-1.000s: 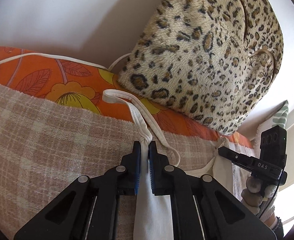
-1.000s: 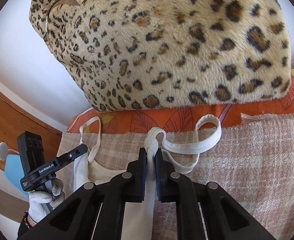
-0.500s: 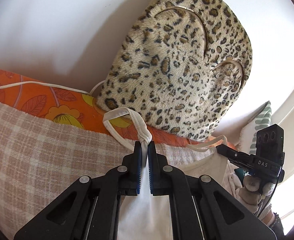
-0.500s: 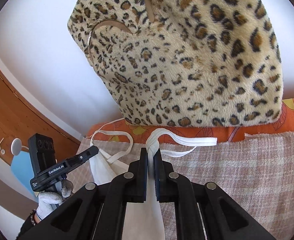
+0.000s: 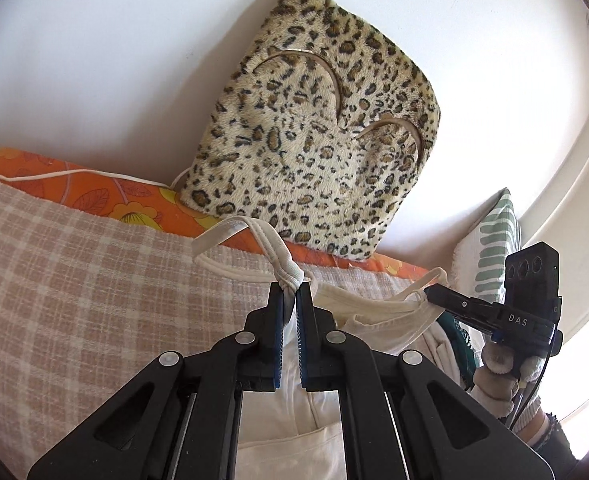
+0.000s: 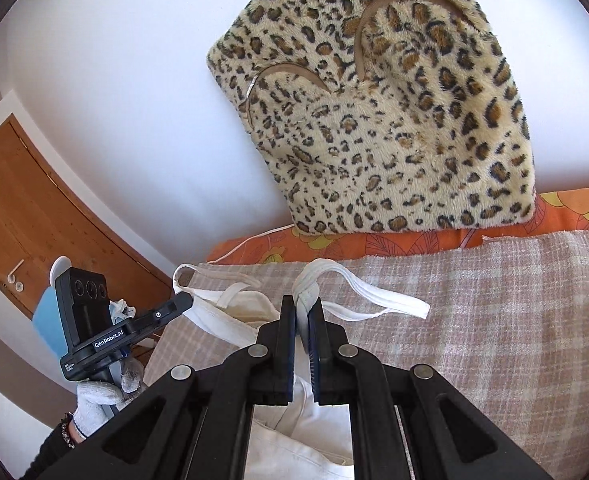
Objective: Fold small clothes
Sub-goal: 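Lift the straps with both tools and fold them over onto the hem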
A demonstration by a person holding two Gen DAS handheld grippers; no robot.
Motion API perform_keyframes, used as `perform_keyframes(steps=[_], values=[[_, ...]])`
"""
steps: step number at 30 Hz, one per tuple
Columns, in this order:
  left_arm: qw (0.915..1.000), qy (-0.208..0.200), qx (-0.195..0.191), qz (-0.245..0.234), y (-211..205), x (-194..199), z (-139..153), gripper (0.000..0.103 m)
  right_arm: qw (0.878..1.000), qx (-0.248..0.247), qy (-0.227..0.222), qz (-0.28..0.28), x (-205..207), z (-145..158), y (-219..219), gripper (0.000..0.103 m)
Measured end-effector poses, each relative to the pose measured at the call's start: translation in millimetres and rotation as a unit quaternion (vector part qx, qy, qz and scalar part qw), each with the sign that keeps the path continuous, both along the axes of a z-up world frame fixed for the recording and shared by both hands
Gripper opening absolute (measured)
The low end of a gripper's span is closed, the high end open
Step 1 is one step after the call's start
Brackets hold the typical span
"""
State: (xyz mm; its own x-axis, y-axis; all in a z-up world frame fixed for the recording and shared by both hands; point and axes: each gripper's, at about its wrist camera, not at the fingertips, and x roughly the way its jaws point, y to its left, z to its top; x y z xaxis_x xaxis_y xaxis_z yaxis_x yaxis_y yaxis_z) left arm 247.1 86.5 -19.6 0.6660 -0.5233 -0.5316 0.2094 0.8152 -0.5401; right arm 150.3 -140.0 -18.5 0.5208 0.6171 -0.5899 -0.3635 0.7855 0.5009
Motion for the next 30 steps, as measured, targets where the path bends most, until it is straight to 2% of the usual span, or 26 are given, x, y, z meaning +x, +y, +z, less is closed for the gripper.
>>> perform_keyframes(steps=[8,18,23,30], values=[[0.9999,0.008,-0.003,-0.013,0,-66,-5,0.004,1.000,-0.022,-0.007,0.016,-66,-1,0,0.003],[0.9980,0.030,0.040,-0.037,-12,-133,-34,0.004,0.998,-0.049,0.007,0.025,-142,-30,-7,0.003],[0.9959,0.039,0.067,-0.048,-17,-150,-50,0.004,0.998,-0.062,0.020,0.016,-160,-48,-12,0.003],[0.9924,0.040,0.102,-0.056,-18,-162,-58,0.004,0.998,-0.054,0.038,0.009,-167,-53,-20,0.004]])
